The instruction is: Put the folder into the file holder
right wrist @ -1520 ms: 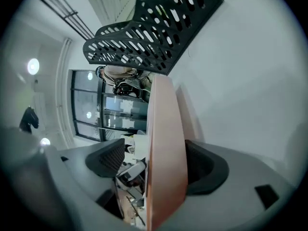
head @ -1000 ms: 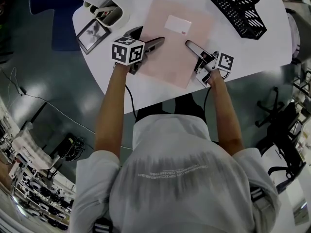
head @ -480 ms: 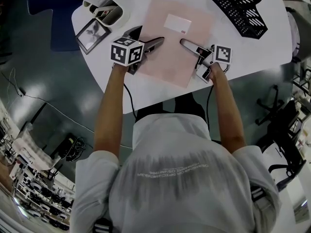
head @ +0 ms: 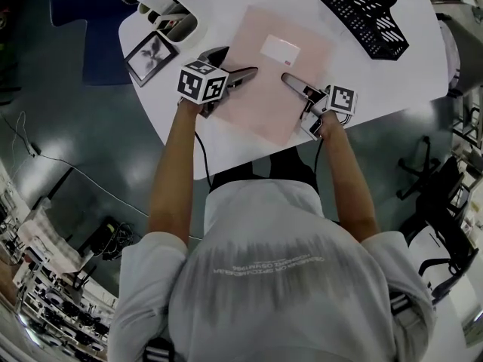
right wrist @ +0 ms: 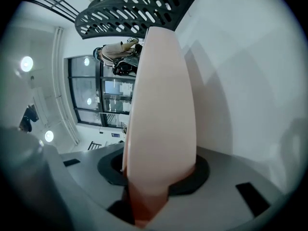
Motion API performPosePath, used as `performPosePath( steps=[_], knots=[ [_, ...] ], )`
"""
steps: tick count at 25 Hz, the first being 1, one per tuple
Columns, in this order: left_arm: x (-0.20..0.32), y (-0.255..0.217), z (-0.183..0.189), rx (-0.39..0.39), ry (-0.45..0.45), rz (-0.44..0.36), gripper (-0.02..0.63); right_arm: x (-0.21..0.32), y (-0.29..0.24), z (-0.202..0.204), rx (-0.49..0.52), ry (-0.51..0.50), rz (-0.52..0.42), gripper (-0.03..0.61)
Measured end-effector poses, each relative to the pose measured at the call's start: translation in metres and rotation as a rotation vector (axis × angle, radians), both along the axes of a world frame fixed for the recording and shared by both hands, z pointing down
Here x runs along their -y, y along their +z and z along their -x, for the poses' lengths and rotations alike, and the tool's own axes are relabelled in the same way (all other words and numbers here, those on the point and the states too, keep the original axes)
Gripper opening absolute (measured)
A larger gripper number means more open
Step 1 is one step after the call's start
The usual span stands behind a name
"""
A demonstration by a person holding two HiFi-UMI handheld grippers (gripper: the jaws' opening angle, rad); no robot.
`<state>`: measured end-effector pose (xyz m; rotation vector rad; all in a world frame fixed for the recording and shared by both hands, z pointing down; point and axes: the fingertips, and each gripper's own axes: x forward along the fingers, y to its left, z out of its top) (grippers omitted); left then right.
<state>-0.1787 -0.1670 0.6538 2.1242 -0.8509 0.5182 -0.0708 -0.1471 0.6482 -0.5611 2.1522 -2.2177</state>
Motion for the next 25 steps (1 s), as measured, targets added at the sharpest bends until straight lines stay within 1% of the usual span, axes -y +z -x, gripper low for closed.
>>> performPosePath(
  steps=[2,3,6,9,10,12,13,14,16,17,19,20,23,25],
  knots=[
    [-0.011,0.000,-0.002,-0.004,0.047,-0.025,0.428,-0.014,-0.002,-0.008,-0.012,0.052,-0.001,0.183],
    [-0.017,-0.001,0.000,-0.011,0.050,-0.028,0.428,-0.019,-0.004,-0.013,-0.021,0.080,-0.010,0.180],
    [-0.027,-0.007,0.004,-0.049,0.024,-0.024,0.426,-0.023,-0.018,-0.031,-0.057,0.170,-0.076,0.175],
    [-0.031,-0.021,0.007,-0.060,0.018,-0.059,0.416,-0.020,-0.033,-0.050,-0.115,0.248,-0.152,0.172],
    [-0.031,-0.028,0.007,-0.057,0.016,-0.081,0.384,-0.020,-0.039,-0.056,-0.135,0.266,-0.179,0.172],
    [-0.029,-0.046,0.008,-0.051,0.002,-0.133,0.278,-0.022,-0.056,-0.067,-0.170,0.297,-0.237,0.170],
    [-0.028,-0.055,0.010,-0.047,-0.011,-0.156,0.247,-0.025,-0.064,-0.073,-0.191,0.314,-0.263,0.170],
    [-0.026,-0.064,0.012,-0.039,-0.028,-0.179,0.200,-0.028,-0.072,-0.078,-0.219,0.333,-0.291,0.170],
    [-0.017,-0.079,0.018,-0.024,-0.066,-0.228,0.070,-0.029,-0.088,-0.091,-0.298,0.381,-0.375,0.169],
    [-0.011,-0.087,0.019,-0.025,-0.076,-0.255,0.038,-0.030,-0.098,-0.098,-0.336,0.415,-0.425,0.169],
    [-0.010,-0.107,0.015,-0.030,-0.067,-0.305,0.025,-0.038,-0.122,-0.112,-0.367,0.495,-0.508,0.169],
    [-0.015,-0.117,0.012,-0.021,-0.056,-0.325,0.021,-0.045,-0.134,-0.118,-0.374,0.526,-0.540,0.169],
    [-0.024,-0.146,0.004,0.028,-0.026,-0.388,0.020,-0.064,-0.169,-0.140,-0.408,0.586,-0.627,0.168],
    [-0.021,-0.169,-0.004,0.036,-0.024,-0.435,0.020,-0.068,-0.190,-0.157,-0.447,0.610,-0.692,0.168]
  ],
)
